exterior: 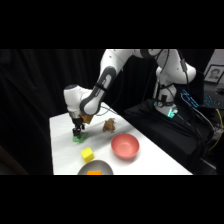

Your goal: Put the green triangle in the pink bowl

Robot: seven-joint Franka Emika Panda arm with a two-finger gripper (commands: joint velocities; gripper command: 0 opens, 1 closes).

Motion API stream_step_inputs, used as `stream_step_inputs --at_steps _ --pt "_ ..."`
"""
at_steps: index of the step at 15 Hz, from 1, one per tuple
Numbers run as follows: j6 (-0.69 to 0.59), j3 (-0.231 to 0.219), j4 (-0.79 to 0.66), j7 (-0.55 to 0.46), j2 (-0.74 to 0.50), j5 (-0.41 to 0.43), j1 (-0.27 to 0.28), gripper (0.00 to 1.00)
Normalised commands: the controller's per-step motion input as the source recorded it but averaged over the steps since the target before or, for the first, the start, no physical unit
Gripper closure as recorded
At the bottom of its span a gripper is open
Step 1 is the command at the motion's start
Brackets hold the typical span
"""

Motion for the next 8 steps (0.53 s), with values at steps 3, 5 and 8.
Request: stream_step_inputs --at_steps 3,5,8 --pt "0.14 -0.007 0.16 0.01 0.14 0.149 -0.013 0.23" --pt "0.12 0.001 0.16 0.01 0.13 0.152 -0.018 0.35" --pt "0.11 -0.009 0.15 0.02 0.12 0.123 -0.006 0.59"
